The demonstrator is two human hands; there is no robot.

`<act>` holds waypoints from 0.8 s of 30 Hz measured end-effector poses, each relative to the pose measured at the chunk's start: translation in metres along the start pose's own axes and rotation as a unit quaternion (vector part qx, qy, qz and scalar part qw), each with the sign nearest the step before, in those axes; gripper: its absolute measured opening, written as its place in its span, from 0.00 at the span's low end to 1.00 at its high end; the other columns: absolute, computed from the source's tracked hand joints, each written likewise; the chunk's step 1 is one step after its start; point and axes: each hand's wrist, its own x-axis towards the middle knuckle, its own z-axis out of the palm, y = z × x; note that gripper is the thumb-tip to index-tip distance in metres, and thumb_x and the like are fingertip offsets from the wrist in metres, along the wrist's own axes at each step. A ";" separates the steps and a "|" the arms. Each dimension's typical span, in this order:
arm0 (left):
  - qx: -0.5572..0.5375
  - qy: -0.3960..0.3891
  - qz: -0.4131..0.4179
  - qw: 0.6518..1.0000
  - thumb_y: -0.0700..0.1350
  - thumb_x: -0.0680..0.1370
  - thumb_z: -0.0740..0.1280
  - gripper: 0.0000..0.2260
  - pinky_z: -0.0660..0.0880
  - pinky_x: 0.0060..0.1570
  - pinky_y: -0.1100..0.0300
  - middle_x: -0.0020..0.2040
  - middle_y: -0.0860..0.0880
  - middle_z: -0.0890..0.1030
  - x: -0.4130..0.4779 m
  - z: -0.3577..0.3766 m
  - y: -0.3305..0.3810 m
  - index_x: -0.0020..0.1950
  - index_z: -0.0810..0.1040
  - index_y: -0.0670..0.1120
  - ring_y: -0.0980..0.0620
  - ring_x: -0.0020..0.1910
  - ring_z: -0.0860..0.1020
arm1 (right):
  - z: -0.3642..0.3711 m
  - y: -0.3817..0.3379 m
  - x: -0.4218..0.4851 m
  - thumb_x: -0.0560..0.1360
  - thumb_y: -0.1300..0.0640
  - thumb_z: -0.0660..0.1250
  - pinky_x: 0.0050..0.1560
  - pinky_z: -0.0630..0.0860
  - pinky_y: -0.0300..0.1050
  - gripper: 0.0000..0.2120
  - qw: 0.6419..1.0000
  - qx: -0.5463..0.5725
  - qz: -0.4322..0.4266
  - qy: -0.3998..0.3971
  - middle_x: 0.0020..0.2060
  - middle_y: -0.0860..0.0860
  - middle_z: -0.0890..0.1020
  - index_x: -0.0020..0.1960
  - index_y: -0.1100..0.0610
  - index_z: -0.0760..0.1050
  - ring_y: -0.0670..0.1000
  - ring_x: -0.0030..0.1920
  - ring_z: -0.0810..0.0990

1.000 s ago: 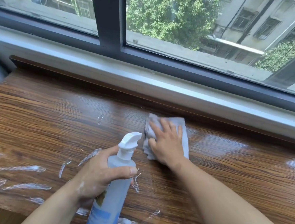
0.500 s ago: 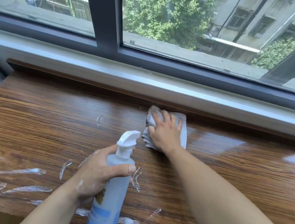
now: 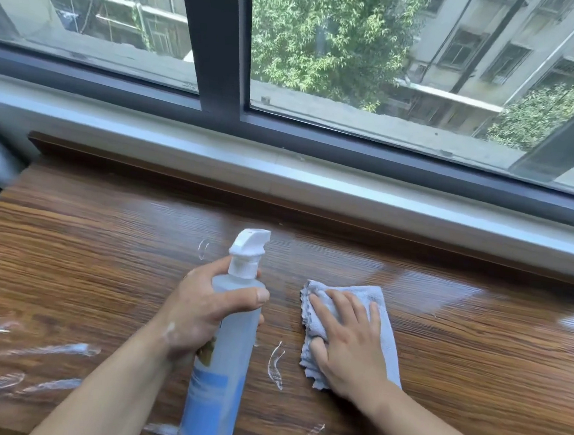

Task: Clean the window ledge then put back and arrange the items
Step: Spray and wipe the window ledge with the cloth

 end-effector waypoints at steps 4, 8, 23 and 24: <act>-0.011 0.001 -0.002 1.000 0.51 0.58 0.80 0.26 0.81 0.38 0.48 0.42 0.33 0.83 0.005 -0.002 0.004 0.52 0.81 0.42 0.38 0.38 0.83 | -0.002 -0.018 0.049 0.69 0.44 0.58 0.72 0.57 0.72 0.31 1.000 -0.008 0.011 -0.024 0.69 0.49 0.71 0.72 0.44 0.70 0.55 0.71 0.66; -0.011 -0.016 0.014 1.000 0.52 0.58 0.79 0.20 0.81 0.36 0.53 0.41 0.40 0.85 0.000 -0.007 0.003 0.49 0.85 0.54 0.36 0.40 0.85 | 0.000 -0.057 0.118 0.69 0.41 0.51 0.72 0.52 0.72 0.34 0.998 0.000 0.013 -0.060 0.73 0.51 0.66 0.76 0.42 0.63 0.57 0.72 0.61; 0.023 -0.036 0.005 0.999 0.54 0.57 0.79 0.20 0.82 0.39 0.54 0.44 0.37 0.85 -0.006 -0.019 -0.004 0.45 0.84 0.50 0.34 0.44 0.85 | -0.028 0.049 0.090 0.70 0.40 0.52 0.73 0.56 0.64 0.33 0.968 -0.045 0.243 -0.035 0.72 0.54 0.67 0.75 0.43 0.65 0.57 0.72 0.63; 0.025 -0.036 0.004 0.999 0.55 0.56 0.80 0.21 0.81 0.40 0.53 0.45 0.36 0.85 -0.008 -0.019 -0.005 0.45 0.84 0.50 0.33 0.44 0.85 | -0.026 0.043 0.091 0.70 0.41 0.52 0.73 0.55 0.64 0.32 0.968 -0.038 0.248 -0.028 0.72 0.53 0.67 0.74 0.43 0.65 0.57 0.71 0.62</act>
